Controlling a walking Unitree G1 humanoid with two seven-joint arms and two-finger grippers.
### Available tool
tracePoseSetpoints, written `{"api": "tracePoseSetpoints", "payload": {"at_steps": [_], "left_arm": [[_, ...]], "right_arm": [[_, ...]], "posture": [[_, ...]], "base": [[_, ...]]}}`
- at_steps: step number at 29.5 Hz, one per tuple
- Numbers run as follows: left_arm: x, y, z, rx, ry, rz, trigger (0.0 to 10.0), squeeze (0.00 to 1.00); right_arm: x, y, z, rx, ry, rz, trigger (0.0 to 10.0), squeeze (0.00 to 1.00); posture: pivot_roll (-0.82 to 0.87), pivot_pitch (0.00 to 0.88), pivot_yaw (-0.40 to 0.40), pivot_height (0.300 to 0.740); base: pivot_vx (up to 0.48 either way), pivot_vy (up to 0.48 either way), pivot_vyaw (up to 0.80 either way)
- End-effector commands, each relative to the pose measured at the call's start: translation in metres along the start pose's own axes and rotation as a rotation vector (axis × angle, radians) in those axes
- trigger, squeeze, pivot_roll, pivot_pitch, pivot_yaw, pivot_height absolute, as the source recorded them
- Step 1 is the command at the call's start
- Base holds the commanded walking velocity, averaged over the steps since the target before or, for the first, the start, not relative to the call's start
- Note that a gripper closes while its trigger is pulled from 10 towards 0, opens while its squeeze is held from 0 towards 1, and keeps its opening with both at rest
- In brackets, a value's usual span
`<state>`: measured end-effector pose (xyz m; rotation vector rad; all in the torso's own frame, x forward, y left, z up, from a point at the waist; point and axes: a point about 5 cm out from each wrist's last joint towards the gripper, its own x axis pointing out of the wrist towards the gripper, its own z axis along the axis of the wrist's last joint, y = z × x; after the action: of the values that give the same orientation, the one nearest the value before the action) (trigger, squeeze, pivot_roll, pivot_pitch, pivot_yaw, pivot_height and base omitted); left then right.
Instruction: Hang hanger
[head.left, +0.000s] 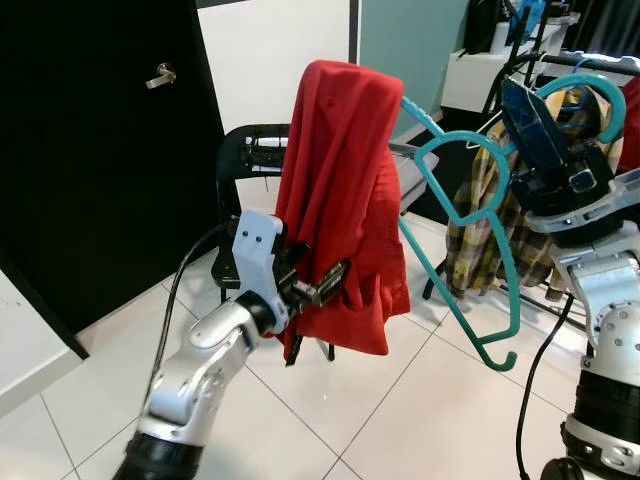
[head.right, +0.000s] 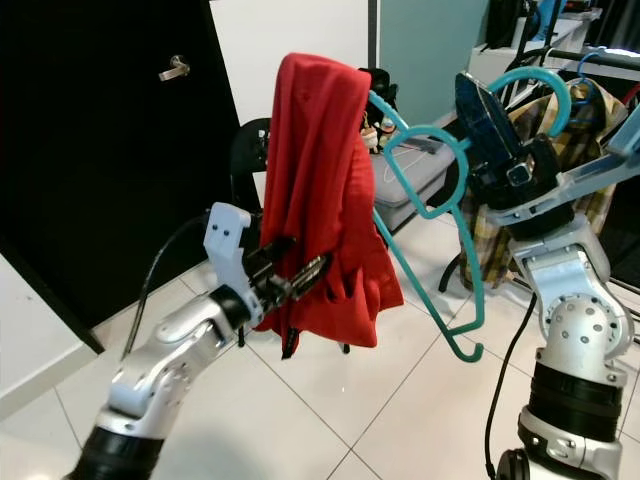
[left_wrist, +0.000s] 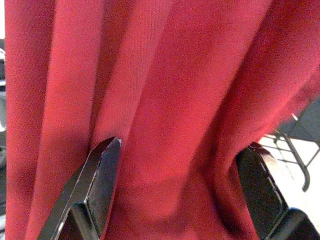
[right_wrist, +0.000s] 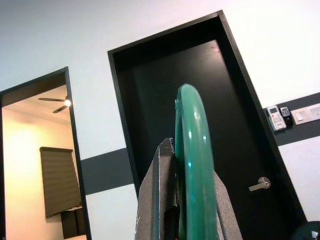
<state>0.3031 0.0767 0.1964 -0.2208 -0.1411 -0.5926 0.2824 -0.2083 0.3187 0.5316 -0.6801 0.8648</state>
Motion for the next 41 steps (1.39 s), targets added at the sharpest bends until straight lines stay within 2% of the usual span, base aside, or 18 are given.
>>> {"api": "tracePoseSetpoints", "payload": {"at_steps": [1,4,8,9,12,13,19,25,26,29,31,32,38,41], "left_arm": [[0.004,0.003,0.0,0.0,-0.012,0.046,10.0,0.0],[0.01,0.001,0.003,0.007,-0.027,0.055,10.0,0.0],[0.02,-0.012,0.009,-0.041,-0.066,-0.008,10.0,0.0],[0.021,-0.018,0.011,-0.057,-0.081,-0.04,8.1,0.0],[0.022,-0.022,0.012,-0.068,-0.096,-0.064,8.1,0.0],[0.02,-0.023,0.012,-0.075,-0.096,-0.09,0.0,0.0],[0.017,-0.017,0.016,-0.063,-0.106,-0.086,0.0,0.0],[0.009,0.008,0.043,0.002,-0.141,-0.091,0.0,0.0],[0.009,0.008,0.043,0.002,-0.141,-0.091,0.0,0.0],[0.003,0.027,0.067,0.085,-0.172,-0.111,0.0,0.0],[0.002,0.031,0.074,0.103,-0.181,-0.115,0.0,0.0],[0.001,0.039,0.091,0.145,-0.217,-0.114,0.0,0.0],[0.002,0.046,0.11,0.168,-0.264,-0.124,0.0,0.0],[0.003,0.045,0.112,0.16,-0.272,-0.131,0.0,0.0]], "right_arm": [[0.006,0.006,0.006,0.0,-0.033,0.044,10.0,0.0],[0.006,0.006,0.006,0.0,-0.034,0.043,10.0,0.0],[0.006,0.006,0.007,-0.004,-0.033,0.041,10.0,0.0],[0.005,0.006,0.007,-0.006,-0.033,0.039,10.0,0.0],[0.005,0.006,0.007,-0.009,-0.033,0.037,10.0,0.0],[0.004,0.006,0.007,-0.012,-0.03,0.031,10.0,0.0],[0.002,0.003,0.007,-0.024,-0.021,0.011,10.0,0.0],[0.0,-0.002,0.01,-0.05,-0.015,-0.021,10.0,0.0],[0.0,-0.002,0.01,-0.05,-0.015,-0.021,10.0,0.0],[-0.004,-0.004,0.015,-0.069,-0.015,-0.037,10.0,0.0],[-0.005,-0.005,0.016,-0.072,-0.015,-0.04,10.0,0.0],[-0.009,-0.006,0.018,-0.084,-0.007,-0.051,10.0,0.0],[-0.015,-0.005,0.017,-0.097,0.012,-0.066,10.0,0.0],[-0.016,-0.005,0.016,-0.099,0.016,-0.067,10.0,0.0]], "posture": [[-0.09,0.0,0.043,0.74],[-0.1,0.0,0.043,0.74],[-0.1,0.0,0.048,0.74],[-0.1,0.0,0.049,0.74],[-0.1,0.0,0.049,0.74],[-0.1,0.0,0.05,0.74],[-0.1,0.0,0.049,0.74],[-0.1,0.0,0.046,0.74],[-0.1,0.0,0.046,0.74],[-0.09,0.0,0.047,0.74],[-0.09,0.0,0.047,0.74],[-0.09,0.0,0.049,0.74],[-0.1,0.0,0.06,0.74],[-0.1,0.0,0.062,0.74]], "base": [[0.0,0.0,0.0],[0.0,0.0,0.0],[0.0,0.0,0.0],[0.0,0.0,0.0],[0.0,0.0,0.0],[0.0,0.0,0.0],[0.0,0.0,0.0],[0.0,0.0,0.0],[0.0,0.0,0.0],[0.0,0.0,0.0],[0.0,0.0,0.0],[0.0,0.0,0.0],[0.0,0.0,0.0],[0.0,0.0,0.0]]}}
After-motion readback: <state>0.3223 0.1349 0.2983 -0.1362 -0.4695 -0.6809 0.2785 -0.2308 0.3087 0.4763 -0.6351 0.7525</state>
